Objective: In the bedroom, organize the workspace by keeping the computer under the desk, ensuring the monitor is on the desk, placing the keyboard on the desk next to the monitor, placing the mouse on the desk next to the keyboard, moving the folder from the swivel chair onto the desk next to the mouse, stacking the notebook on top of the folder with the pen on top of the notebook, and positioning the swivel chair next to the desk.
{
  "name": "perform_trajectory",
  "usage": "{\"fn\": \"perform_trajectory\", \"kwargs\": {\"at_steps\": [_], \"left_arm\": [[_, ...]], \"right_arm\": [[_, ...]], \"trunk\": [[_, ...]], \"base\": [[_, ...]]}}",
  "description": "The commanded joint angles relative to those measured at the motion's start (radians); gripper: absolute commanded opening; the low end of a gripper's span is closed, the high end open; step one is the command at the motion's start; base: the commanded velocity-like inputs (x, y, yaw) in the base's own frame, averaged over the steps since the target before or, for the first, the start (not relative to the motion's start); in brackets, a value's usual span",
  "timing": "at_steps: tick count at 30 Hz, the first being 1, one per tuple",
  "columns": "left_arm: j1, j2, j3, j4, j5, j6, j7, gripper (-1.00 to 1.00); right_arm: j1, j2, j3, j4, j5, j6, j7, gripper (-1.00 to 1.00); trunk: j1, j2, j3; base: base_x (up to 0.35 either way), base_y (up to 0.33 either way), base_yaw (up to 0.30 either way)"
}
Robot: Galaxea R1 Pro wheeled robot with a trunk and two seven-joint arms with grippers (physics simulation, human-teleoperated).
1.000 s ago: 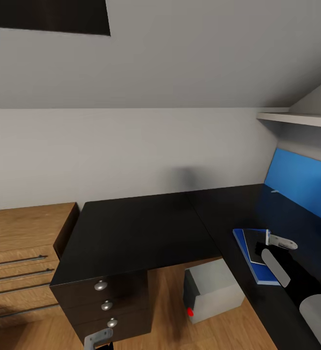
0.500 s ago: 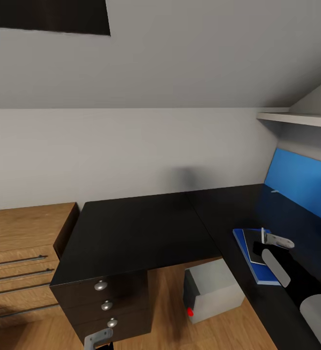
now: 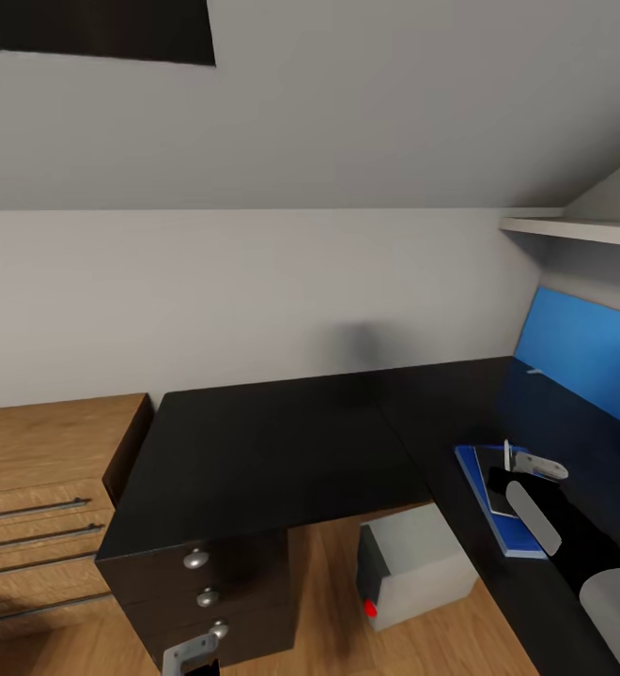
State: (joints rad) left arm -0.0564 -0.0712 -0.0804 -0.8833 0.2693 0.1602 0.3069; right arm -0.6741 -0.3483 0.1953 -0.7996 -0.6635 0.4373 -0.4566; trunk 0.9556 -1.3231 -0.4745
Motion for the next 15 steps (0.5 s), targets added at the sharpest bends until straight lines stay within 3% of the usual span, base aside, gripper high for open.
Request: {"fn": "perform_trajectory", "kwargs": {"at_steps": [1,15], "left_arm": [[0.000,0.001,-0.003,-0.002,0.008,0.002,0.008,1.00],[0.000,0.001,-0.001,-0.002,0.008,-0.002,0.009,1.00]], "right_arm": [[-0.001,-0.001,0.006,-0.001,-0.010,0.001,-0.010,-1.00],[-0.001,-0.001,0.006,0.001,-0.009,0.000,-0.011,-1.00]], "trunk": [[0.000,-0.001,-0.001],[0.000,-0.001,-0.001]], "base": [[0.059,0.026,0.000],[0.007,0.003,0.000]]}}
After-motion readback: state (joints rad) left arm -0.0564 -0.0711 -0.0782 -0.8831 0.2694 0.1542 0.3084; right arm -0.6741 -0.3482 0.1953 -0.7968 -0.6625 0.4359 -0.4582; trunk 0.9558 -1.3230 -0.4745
